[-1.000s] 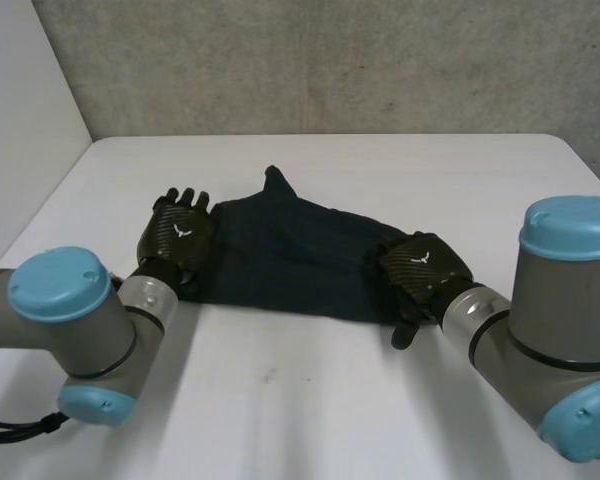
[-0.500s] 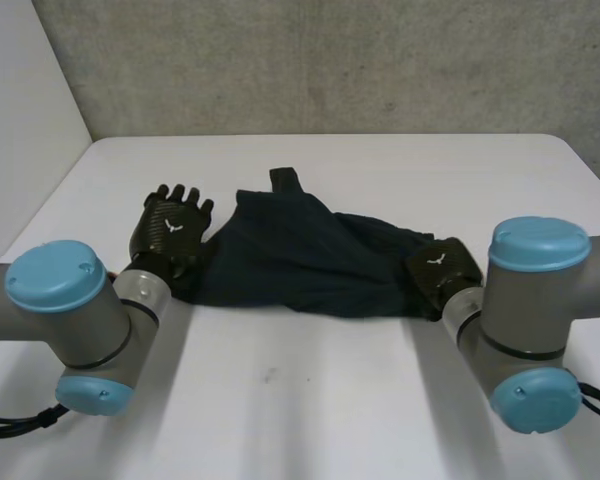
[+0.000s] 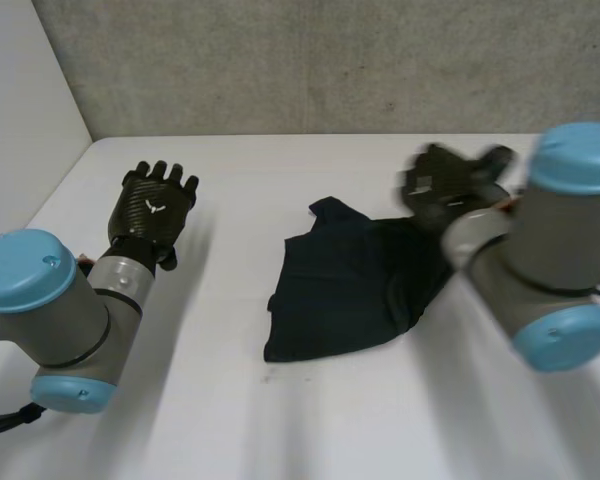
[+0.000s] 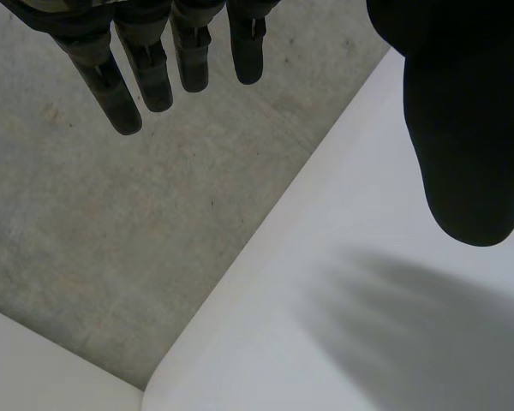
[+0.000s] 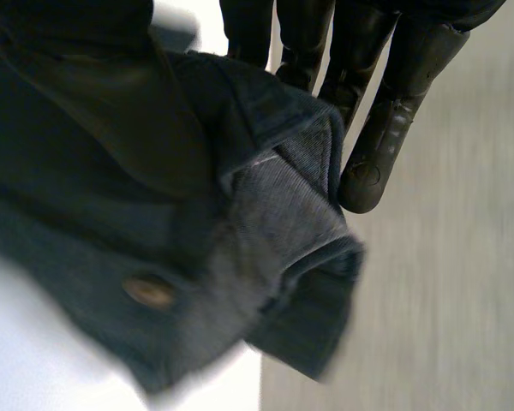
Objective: Fold the shorts.
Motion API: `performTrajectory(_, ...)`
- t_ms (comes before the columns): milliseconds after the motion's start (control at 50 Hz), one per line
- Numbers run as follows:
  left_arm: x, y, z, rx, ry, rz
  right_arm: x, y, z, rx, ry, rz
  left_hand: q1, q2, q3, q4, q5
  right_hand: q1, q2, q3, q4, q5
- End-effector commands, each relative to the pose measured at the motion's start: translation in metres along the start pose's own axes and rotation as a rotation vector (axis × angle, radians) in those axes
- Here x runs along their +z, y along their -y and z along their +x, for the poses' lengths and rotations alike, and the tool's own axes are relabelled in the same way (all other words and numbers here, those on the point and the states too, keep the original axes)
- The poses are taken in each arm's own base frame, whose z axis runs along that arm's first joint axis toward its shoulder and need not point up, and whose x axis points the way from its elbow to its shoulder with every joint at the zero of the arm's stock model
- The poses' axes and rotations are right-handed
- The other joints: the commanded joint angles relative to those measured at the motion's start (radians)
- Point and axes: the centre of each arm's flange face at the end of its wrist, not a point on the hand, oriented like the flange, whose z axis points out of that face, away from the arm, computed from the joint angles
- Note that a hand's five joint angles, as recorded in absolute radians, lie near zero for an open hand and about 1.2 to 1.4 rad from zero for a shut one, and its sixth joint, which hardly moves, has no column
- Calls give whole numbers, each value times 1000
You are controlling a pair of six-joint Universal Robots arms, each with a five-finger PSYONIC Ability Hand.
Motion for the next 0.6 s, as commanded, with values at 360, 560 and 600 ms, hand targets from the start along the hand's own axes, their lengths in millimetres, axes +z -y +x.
performTrajectory(360,2,97,42,-185,-115,249,-13,8,32,963,57,155,8,1,-6,-1,-19,-796,-983,-992,-1020,-957)
performTrajectory(560,4,91,104,-284,-310,117,9,-41,4,1039,125,-103,17,10,3,8,-10,-796,-983,-992,-1020,-957)
performTrajectory(600,9,83,115,-302,-340,67,17,-49,-5,1049,147,-134,20,13,6,11,-7,-796,-983,-992,-1020,-957)
